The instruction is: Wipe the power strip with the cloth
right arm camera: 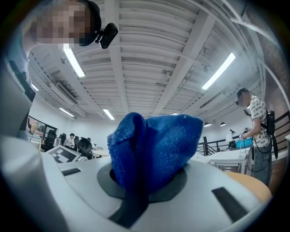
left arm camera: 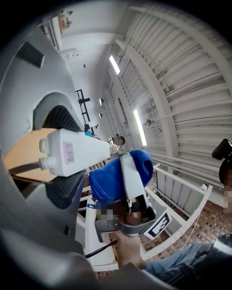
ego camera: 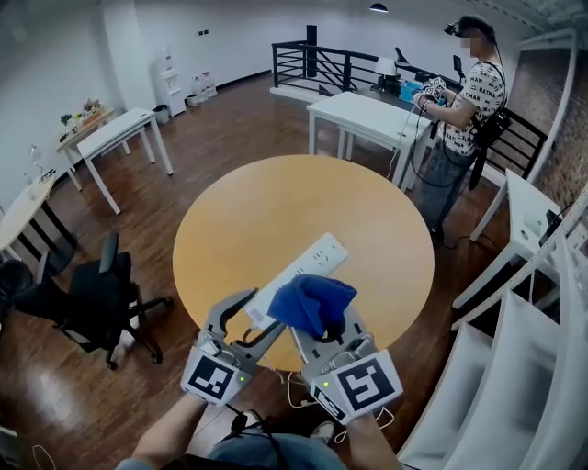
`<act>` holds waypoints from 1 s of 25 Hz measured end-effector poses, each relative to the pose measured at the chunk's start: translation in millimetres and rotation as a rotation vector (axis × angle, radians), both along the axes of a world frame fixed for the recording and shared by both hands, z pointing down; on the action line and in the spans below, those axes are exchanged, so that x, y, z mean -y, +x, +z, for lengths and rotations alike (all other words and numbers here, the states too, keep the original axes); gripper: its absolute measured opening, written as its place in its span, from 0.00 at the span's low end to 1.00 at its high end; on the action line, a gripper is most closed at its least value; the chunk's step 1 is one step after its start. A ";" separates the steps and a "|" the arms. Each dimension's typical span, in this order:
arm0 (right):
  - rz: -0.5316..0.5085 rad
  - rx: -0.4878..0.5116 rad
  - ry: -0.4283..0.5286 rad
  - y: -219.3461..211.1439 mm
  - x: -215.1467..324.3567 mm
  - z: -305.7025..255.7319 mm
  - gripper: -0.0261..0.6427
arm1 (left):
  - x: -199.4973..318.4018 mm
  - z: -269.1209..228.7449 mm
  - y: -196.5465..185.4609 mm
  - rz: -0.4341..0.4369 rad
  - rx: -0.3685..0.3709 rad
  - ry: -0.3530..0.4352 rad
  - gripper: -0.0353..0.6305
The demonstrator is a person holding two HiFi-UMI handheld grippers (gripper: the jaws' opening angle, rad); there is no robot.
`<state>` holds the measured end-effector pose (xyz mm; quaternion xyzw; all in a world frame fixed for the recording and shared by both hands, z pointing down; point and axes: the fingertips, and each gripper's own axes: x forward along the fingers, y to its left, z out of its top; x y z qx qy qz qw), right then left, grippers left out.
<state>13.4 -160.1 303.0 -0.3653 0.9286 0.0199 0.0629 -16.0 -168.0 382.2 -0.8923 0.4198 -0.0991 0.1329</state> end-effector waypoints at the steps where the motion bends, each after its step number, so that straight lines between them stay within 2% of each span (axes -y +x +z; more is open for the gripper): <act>1: -0.021 -0.010 -0.009 -7.1 -0.2 -2.7 0.13 | -0.2 -0.5 1.0 -0.003 0.003 0.006 0.48; 3: -0.061 -0.025 -0.044 -23.5 1.0 -2.6 0.12 | -1.0 -1.3 2.5 -0.006 0.026 0.026 0.48; 6: -0.125 -0.126 -0.152 -49.9 -0.9 15.4 0.12 | -3.4 -1.3 6.5 -0.006 0.090 0.072 0.48; 10: -0.148 -0.198 -0.204 -68.7 -0.9 29.7 0.12 | -8.3 -1.1 10.0 -0.009 0.161 0.124 0.48; 18: -0.146 -0.236 -0.188 -69.6 6.0 31.1 0.12 | -13.5 -5.2 3.6 -0.022 0.195 0.182 0.48; 22: -0.119 -0.278 -0.170 -57.1 14.6 27.6 0.12 | -17.7 -6.7 2.1 -0.017 0.187 0.188 0.48; 25: -0.086 -0.273 -0.156 -41.7 23.9 20.3 0.12 | -21.3 -10.5 -1.1 -0.014 0.174 0.195 0.48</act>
